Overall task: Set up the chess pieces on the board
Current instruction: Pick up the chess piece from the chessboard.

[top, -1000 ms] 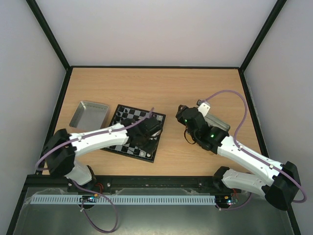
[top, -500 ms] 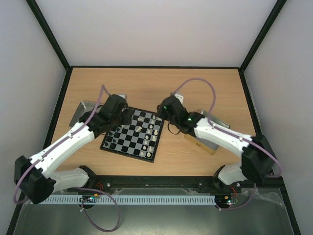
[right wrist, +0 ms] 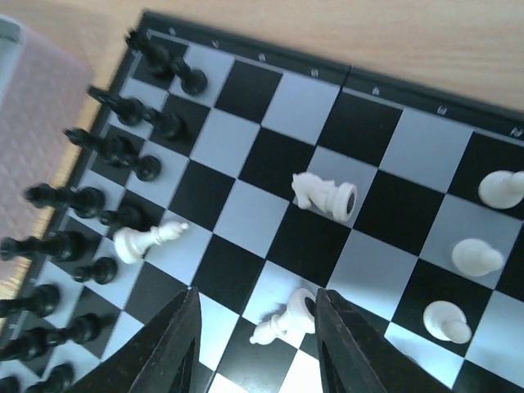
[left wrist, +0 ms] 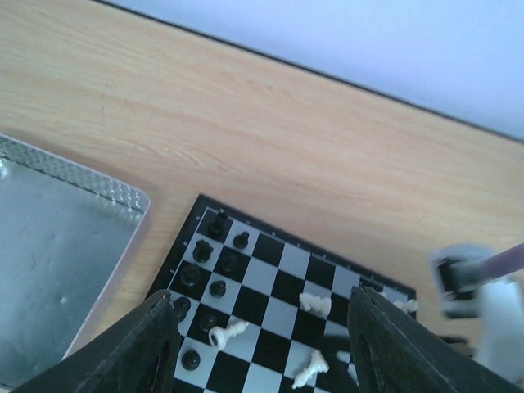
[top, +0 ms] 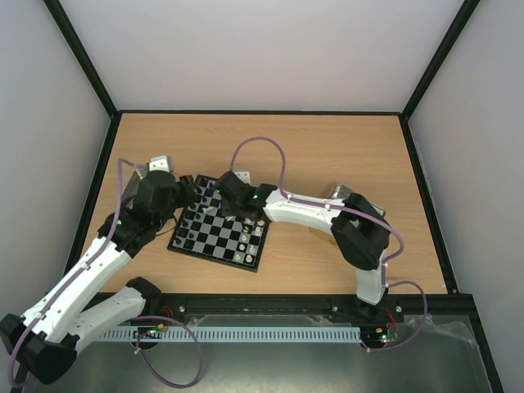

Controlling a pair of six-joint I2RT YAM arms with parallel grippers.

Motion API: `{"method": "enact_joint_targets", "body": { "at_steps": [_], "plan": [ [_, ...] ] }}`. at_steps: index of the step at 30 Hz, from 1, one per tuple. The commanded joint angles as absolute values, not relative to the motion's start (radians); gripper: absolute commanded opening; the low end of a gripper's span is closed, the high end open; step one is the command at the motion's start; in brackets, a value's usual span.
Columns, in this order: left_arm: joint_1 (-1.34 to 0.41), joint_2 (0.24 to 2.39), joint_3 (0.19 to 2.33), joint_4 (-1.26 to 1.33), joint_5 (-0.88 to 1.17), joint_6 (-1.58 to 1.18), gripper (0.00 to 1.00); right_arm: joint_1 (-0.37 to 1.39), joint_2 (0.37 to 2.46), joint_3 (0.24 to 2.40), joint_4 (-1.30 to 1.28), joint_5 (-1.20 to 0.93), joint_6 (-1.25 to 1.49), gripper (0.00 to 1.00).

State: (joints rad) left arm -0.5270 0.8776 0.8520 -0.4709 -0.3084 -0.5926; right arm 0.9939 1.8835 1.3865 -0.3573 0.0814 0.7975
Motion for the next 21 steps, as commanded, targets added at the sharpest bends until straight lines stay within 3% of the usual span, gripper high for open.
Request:
{"method": "enact_joint_targets", "body": {
  "at_steps": [1, 21],
  "plan": [
    [-0.522, 0.816, 0.817, -0.413, -0.385, -0.616, 0.59, 1.008, 1.959, 1.455, -0.474, 0.089, 0.762, 0.37],
    [-0.521, 0.867, 0.796, -0.39, -0.286, -0.623, 0.61, 1.014, 2.06, 1.461, -0.469, 0.123, 0.804, 0.25]
  ]
}}
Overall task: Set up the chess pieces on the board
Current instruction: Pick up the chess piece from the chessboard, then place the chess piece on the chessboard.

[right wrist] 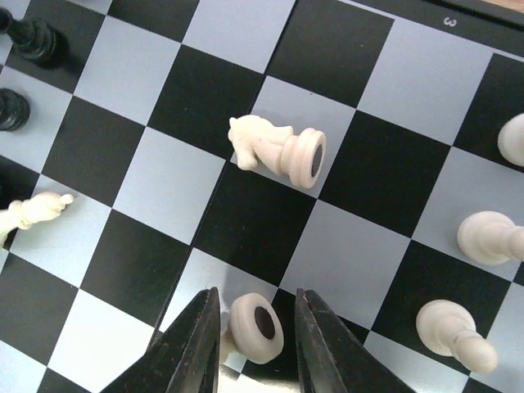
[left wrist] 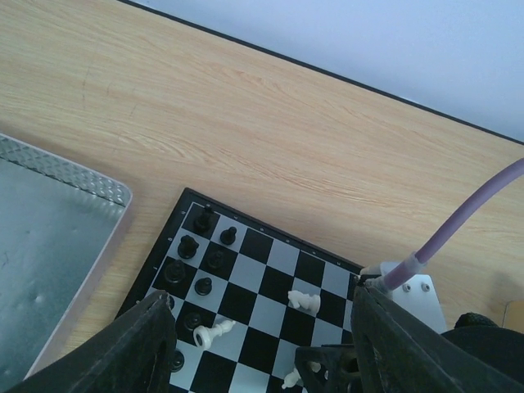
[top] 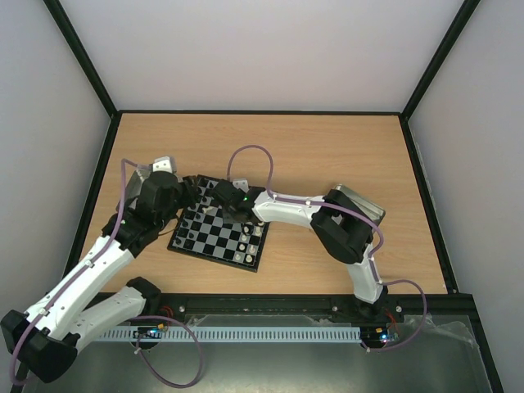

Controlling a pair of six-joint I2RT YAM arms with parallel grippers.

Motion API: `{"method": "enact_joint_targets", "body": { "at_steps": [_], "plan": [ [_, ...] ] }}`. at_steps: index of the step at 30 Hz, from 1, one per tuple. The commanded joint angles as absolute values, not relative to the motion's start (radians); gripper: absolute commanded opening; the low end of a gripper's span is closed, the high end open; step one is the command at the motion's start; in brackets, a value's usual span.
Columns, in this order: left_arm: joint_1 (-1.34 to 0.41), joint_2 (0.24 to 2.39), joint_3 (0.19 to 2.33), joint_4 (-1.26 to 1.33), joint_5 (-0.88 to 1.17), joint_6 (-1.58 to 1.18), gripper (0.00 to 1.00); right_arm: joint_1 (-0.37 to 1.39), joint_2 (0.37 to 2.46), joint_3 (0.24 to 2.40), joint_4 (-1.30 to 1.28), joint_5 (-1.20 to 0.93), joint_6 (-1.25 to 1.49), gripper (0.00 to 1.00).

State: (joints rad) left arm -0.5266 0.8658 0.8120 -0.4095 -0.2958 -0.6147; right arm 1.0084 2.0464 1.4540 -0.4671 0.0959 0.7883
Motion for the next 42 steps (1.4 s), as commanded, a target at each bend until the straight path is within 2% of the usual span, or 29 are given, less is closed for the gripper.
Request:
{"method": "enact_joint_targets", "body": {
  "at_steps": [1, 9, 16, 24, 30, 40, 42],
  "plan": [
    [-0.521, 0.866, 0.797, -0.392, -0.286, -0.626, 0.61, 1.014, 2.06, 1.455, -0.464, 0.118, 0.809, 0.23],
    [-0.522, 0.856, 0.776, -0.408, -0.269, -0.655, 0.61, 1.014, 2.036, 1.411, -0.416, 0.109, 0.854, 0.13],
    [-0.522, 0.84, 0.663, -0.372, -0.145, -0.777, 0.62, 1.015, 1.987, 1.354, -0.341, 0.075, 0.901, 0.09],
    [-0.509, 0.84, 0.496, -0.202, 0.024, -0.9, 0.64, 1.008, 1.893, 1.261, -0.221, -0.003, 0.955, 0.08],
    [-0.494, 0.816, 0.385, -0.021, 0.152, -0.93, 0.67, 0.974, 1.797, 1.16, -0.058, -0.179, 1.027, 0.08],
    [-0.434, 0.81, 0.354, 0.131, 0.331, -1.033, 0.57, 0.933, 1.697, 1.048, 0.171, -0.37, 1.126, 0.09],
    [-0.425, 0.817, 0.355, 0.154, 0.352, -1.044, 0.52, 0.93, 1.685, 1.04, 0.189, -0.387, 1.139, 0.09]
  ]
}}
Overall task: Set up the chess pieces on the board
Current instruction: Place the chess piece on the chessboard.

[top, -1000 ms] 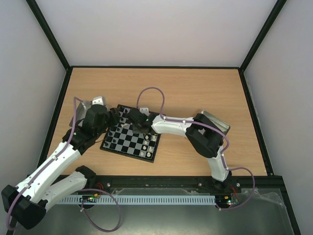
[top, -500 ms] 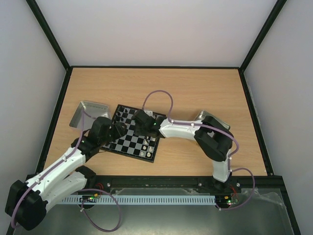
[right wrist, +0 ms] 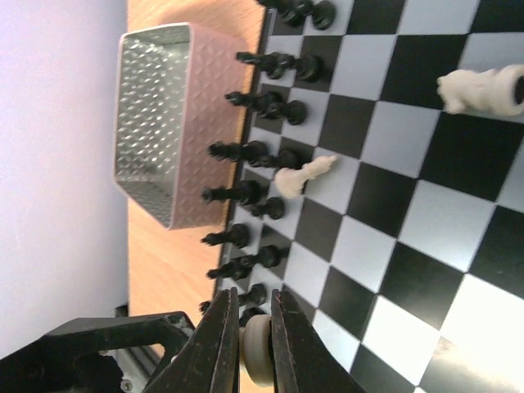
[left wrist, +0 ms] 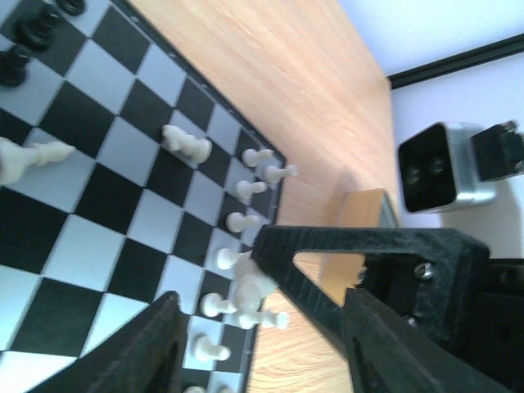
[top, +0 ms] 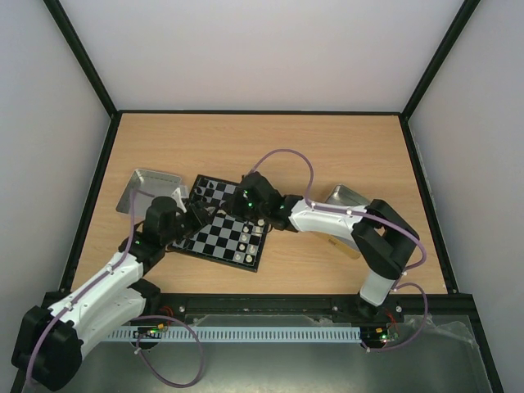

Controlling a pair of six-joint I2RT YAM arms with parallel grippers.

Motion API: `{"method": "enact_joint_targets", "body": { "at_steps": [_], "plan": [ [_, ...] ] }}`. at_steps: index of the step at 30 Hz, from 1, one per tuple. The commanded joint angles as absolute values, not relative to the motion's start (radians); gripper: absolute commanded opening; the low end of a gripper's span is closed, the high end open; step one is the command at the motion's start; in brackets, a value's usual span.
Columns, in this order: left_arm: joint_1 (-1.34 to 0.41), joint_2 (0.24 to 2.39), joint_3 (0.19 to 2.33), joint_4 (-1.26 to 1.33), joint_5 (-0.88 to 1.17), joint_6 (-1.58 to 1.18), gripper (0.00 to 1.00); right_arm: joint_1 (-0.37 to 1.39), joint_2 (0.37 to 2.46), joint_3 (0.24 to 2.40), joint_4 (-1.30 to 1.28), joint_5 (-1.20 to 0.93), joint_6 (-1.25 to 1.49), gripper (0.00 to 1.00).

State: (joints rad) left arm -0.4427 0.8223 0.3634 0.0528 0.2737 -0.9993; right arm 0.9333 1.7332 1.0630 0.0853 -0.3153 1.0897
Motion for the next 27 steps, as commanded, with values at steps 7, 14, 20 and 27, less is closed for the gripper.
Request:
{"method": "enact_joint_targets", "body": {
  "at_steps": [7, 14, 20, 27],
  "plan": [
    [-0.413, 0.847, 0.37, 0.153, 0.377, -1.046, 0.38, 0.918, 1.657, 1.01, 0.252, -0.413, 1.181, 0.09],
    [-0.411, 0.84, 0.374, 0.139, 0.363, -1.036, 0.27, 0.915, 1.653, 1.002, 0.259, -0.419, 1.186, 0.09],
    [-0.411, 0.838, 0.391, 0.111, 0.339, -0.988, 0.1, 0.915, 1.657, 1.0, 0.263, -0.423, 1.191, 0.09],
    [-0.411, 0.852, 0.459, -0.024, 0.275, -0.876, 0.07, 0.901, 1.653, 1.064, 0.086, -0.317, 1.135, 0.18]
  ]
}}
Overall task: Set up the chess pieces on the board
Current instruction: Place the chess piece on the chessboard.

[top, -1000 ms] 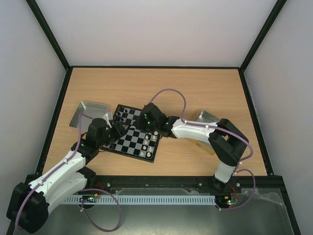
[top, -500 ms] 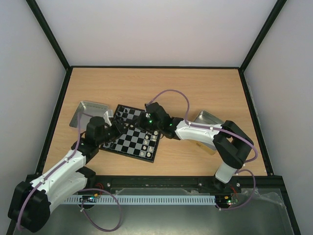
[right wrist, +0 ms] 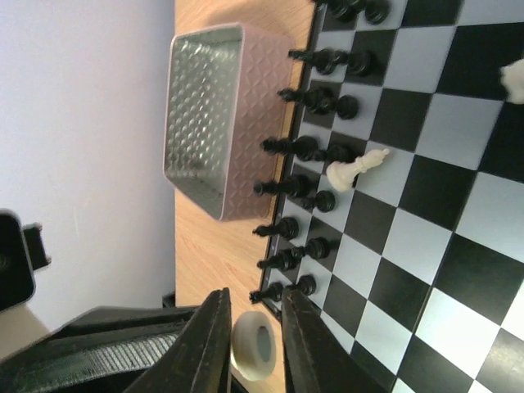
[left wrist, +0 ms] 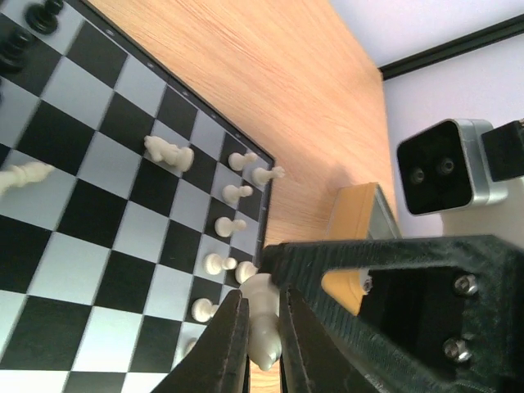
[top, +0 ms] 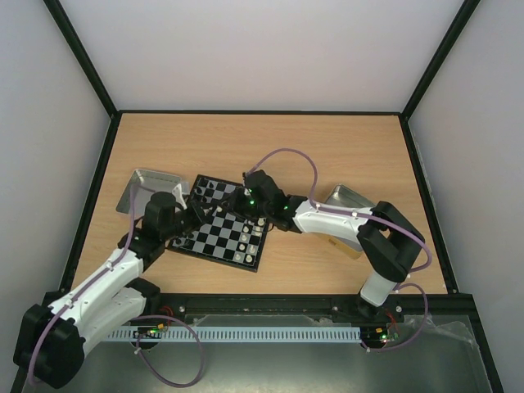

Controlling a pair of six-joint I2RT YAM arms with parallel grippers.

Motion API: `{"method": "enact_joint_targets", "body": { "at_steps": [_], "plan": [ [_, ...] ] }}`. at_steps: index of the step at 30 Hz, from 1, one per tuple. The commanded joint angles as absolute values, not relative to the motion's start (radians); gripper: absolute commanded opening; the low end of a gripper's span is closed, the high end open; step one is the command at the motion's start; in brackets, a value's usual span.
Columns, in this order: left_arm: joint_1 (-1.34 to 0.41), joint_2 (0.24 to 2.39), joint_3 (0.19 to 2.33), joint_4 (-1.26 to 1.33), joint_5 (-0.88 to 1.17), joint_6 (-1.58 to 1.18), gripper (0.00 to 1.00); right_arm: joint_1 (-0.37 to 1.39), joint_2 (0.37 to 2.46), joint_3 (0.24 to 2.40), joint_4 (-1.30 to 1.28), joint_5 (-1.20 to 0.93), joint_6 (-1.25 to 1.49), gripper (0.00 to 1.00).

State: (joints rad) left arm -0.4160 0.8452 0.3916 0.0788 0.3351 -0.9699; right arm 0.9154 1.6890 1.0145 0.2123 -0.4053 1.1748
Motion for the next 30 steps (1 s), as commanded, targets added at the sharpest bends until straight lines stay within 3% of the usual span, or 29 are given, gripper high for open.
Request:
{"method": "enact_joint_targets", "body": {
  "at_steps": [1, 5, 11, 23, 30],
  "plan": [
    [-0.412, 0.861, 0.478, -0.061, 0.264, -0.845, 0.07, 0.896, 1.643, 1.076, 0.041, -0.274, 1.108, 0.22],
    [-0.415, 0.933, 0.563, -0.224, 0.235, -0.704, 0.07, 0.864, 1.584, 1.11, -0.117, -0.059, 1.041, 0.36],
    [-0.482, 1.063, 0.727, -0.429, 0.151, -0.535, 0.08, 0.824, 1.475, 1.089, -0.265, 0.209, 0.992, 0.44],
    [-0.851, 1.396, 1.063, -0.681, -0.074, -0.477, 0.1, 0.767, 1.262, 0.901, -0.297, 0.402, 1.027, 0.49],
    [-0.942, 1.522, 1.158, -0.737, -0.015, -0.468, 0.1, 0.74, 1.158, 0.825, -0.325, 0.504, 1.027, 0.5]
  ]
}}
